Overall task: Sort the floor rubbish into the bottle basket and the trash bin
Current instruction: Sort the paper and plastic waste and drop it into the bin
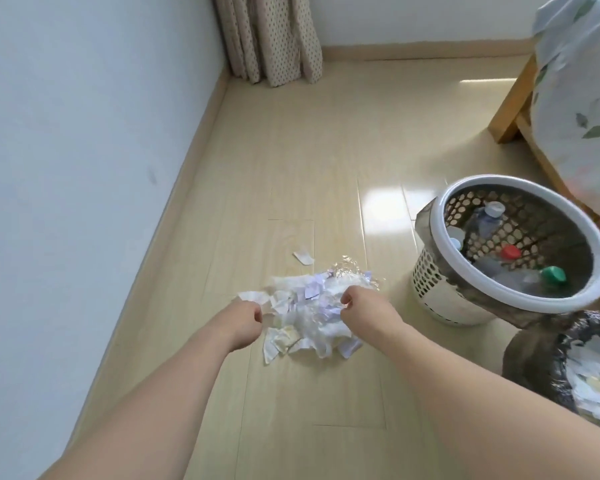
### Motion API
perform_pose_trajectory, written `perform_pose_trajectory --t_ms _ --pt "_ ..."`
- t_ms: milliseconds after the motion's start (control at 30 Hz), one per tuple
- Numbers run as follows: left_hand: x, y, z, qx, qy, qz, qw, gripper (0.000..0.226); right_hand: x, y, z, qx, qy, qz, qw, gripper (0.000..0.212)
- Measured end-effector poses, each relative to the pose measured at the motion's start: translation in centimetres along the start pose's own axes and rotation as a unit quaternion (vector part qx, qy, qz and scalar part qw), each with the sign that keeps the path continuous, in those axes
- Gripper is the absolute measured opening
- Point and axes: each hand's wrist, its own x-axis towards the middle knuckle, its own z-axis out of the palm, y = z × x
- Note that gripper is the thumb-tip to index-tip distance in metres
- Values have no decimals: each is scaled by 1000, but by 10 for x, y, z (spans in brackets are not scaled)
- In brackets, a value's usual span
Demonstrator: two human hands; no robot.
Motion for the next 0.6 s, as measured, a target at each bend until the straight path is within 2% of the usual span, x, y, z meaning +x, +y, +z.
perform_pose_trajectory --t_ms 167,300,367,467,600 --pt "90 -2 33 -48 27 50 997 20 72 17 53 -115 7 -8 993 26" --pt "144 32 57 -70 49 118 989 36 100 36 79 -182 7 -24 983 25" --pt "164 42 72 -30 55 128 990 41 111 42 90 -223 12 -44 974 22" --pt "174 43 89 69 88 137 984 32 117 48 99 -253 13 -62 965 16" --pt "176 36 98 47 161 118 979 23 119 51 104 -218 9 -63 974 9"
